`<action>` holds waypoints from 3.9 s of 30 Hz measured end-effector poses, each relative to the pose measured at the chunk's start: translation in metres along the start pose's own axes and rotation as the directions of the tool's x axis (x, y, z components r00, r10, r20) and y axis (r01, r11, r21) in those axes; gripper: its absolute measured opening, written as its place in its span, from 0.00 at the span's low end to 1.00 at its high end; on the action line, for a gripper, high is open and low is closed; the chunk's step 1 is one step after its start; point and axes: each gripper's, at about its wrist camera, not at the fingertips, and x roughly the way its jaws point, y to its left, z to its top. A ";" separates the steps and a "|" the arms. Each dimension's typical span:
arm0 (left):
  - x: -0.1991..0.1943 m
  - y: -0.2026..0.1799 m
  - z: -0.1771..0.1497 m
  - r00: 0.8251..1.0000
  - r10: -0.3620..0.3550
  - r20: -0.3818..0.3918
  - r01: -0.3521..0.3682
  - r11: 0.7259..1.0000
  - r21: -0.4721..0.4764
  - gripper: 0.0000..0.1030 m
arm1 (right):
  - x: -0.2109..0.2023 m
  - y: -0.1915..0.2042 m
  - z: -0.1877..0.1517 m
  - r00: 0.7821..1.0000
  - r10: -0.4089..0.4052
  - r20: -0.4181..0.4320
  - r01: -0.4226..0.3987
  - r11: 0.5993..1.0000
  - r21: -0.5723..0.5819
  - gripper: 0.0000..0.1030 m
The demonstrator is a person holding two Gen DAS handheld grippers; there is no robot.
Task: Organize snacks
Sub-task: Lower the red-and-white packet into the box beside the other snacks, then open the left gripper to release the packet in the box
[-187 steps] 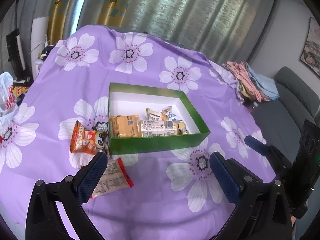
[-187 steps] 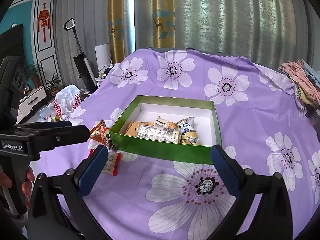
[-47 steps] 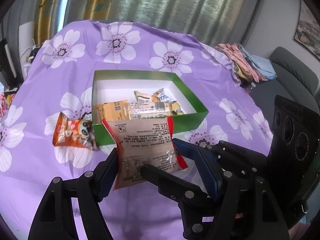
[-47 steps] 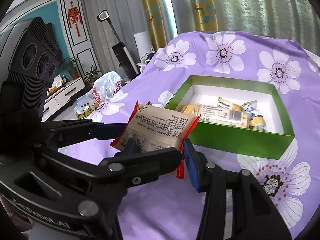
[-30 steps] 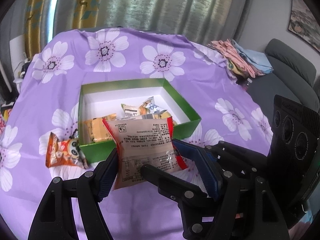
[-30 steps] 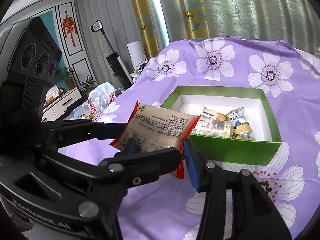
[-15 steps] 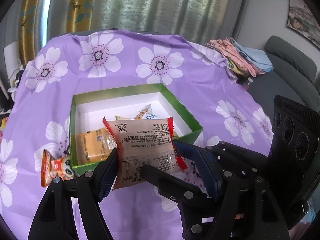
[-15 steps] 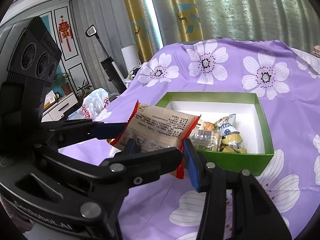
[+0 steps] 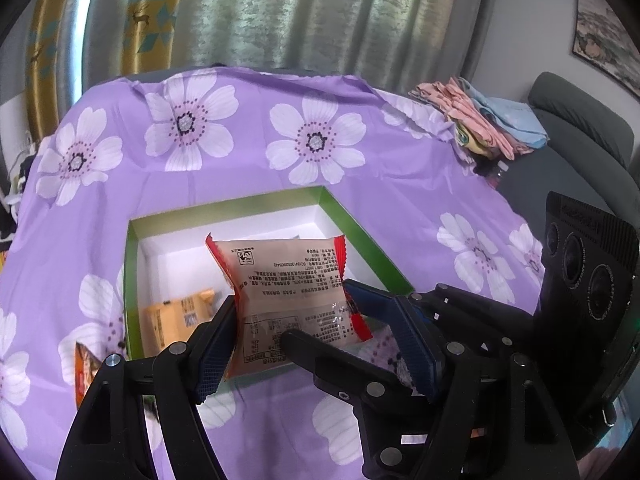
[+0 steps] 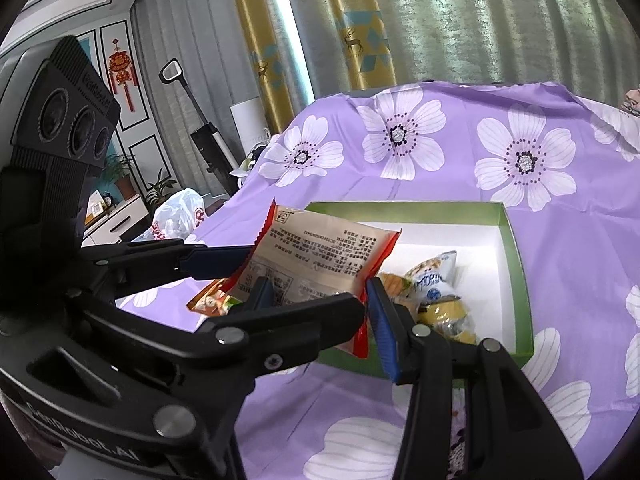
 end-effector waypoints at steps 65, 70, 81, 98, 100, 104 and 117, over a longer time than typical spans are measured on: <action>0.083 0.055 0.021 0.996 -0.029 -0.081 0.023 0.997 -0.074 0.73 | 0.086 -0.035 0.019 0.985 -0.043 -0.166 0.045 0.999 0.010 0.48; 0.085 0.056 0.020 0.996 -0.027 -0.089 0.020 0.997 -0.079 0.73 | 0.086 -0.035 0.020 0.984 -0.044 -0.170 0.046 0.999 0.010 0.49; 0.090 0.062 0.018 0.994 -0.016 -0.113 0.004 0.995 -0.103 0.73 | 0.090 -0.035 0.019 0.981 -0.043 -0.190 0.048 0.999 0.021 0.49; 0.089 0.067 0.018 0.991 0.005 -0.135 -0.024 0.990 -0.140 0.76 | 0.088 -0.035 0.018 0.978 -0.050 -0.203 0.059 0.997 0.039 0.54; 0.087 0.068 0.018 0.991 0.009 -0.134 -0.029 0.989 -0.146 0.78 | 0.087 -0.035 0.018 0.978 -0.050 -0.202 0.059 0.997 0.042 0.56; 0.080 0.070 0.019 0.992 0.031 -0.122 -0.050 0.987 -0.154 0.82 | 0.083 -0.033 0.018 0.980 -0.055 -0.193 0.065 0.997 0.045 0.62; 0.039 0.057 0.023 0.996 0.070 -0.057 -0.077 0.989 -0.126 0.99 | 0.049 -0.022 0.025 0.985 -0.125 -0.121 0.130 0.991 0.034 0.90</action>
